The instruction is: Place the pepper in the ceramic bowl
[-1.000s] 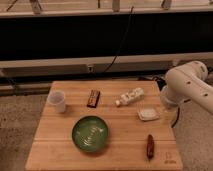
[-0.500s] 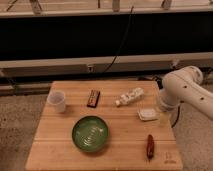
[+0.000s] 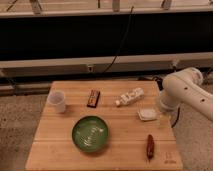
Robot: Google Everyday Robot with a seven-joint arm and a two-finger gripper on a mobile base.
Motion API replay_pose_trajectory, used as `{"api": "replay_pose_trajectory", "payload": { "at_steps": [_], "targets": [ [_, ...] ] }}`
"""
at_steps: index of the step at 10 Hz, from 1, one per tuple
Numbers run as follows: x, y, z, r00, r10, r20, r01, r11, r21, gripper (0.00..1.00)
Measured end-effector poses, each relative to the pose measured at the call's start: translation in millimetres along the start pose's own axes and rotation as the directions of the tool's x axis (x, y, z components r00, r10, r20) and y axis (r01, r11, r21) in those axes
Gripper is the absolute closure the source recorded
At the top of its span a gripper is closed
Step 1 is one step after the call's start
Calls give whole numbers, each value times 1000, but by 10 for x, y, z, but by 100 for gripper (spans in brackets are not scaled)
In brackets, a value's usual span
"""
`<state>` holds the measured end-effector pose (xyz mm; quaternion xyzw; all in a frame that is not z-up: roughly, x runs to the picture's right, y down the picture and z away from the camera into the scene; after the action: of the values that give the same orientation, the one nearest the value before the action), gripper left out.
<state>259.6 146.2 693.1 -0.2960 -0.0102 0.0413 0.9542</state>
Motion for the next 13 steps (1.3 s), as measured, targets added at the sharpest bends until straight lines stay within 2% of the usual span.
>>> {"api": "replay_pose_trajectory", "payload": {
  "at_steps": [10,13],
  "targets": [
    [-146,334,207,1000,-10,12,11,999,-38,20],
    [-180,476,408,1000,-25,17,26,998,-53,20]
  ]
}}
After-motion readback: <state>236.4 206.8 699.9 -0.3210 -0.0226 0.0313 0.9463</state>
